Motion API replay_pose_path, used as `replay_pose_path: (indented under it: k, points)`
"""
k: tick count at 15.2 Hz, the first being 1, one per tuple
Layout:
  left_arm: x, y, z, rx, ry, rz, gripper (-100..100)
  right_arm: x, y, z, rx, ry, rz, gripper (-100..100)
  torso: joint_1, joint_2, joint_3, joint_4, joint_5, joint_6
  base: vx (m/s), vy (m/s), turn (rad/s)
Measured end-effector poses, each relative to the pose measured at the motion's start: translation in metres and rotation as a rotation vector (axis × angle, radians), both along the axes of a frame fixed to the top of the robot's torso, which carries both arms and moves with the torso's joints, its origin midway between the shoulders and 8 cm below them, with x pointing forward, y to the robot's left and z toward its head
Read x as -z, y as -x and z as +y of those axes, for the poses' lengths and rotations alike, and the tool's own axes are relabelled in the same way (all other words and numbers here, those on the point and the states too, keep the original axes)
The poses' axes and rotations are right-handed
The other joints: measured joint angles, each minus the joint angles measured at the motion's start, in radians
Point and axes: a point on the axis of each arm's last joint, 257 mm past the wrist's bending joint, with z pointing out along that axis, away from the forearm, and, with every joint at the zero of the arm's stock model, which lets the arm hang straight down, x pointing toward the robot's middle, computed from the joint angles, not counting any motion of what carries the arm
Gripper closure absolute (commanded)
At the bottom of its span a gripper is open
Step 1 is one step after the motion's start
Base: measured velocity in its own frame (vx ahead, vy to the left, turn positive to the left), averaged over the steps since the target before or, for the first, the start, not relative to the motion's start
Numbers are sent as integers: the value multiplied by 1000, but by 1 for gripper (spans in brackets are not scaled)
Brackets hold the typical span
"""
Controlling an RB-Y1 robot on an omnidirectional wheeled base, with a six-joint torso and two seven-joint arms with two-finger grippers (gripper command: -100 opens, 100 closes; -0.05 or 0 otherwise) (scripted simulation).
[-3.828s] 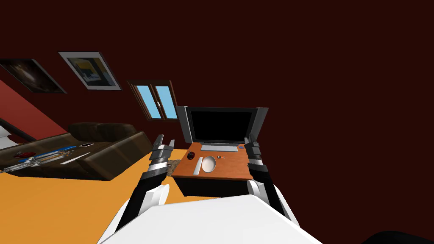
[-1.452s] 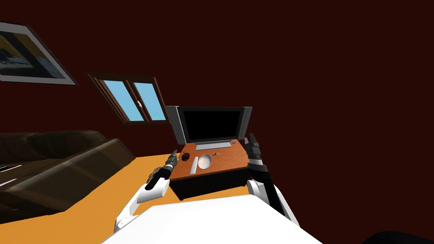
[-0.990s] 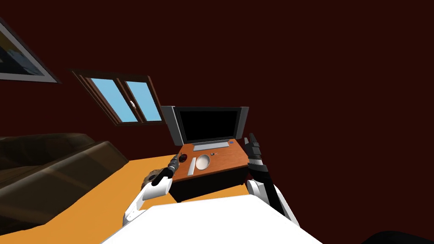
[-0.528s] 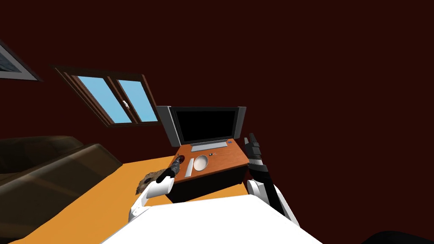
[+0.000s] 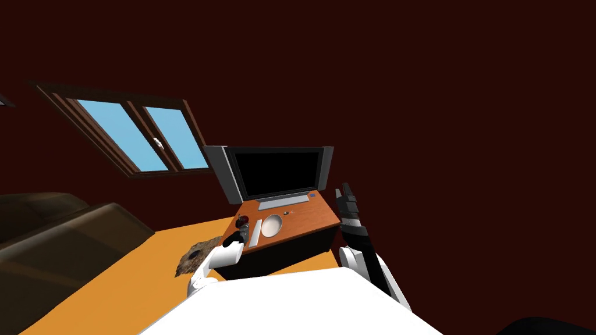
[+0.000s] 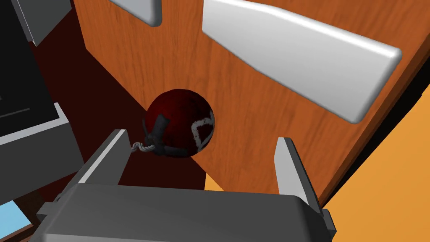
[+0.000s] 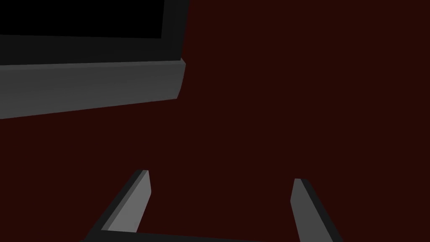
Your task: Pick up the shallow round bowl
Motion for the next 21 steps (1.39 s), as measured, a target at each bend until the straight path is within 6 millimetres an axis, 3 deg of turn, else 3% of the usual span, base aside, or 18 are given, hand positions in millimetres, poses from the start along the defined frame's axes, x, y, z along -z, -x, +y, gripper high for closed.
replay_pose_path:
  k: [12,19,21]
  points:
    - [53,38,-35,2,50,236,-100,0,0,0,0,0,0,0,0,0,0,0,0,0,26,-35,-64]
    - [83,62,-95,24,128,370,-100,0,0,0,0,0,0,0,1,1,1,0,0,0,16,-19,-21]
    - [86,64,-97,23,130,375,-100,0,0,0,0,0,0,0,2,2,1,0,0,0,0,0,0]
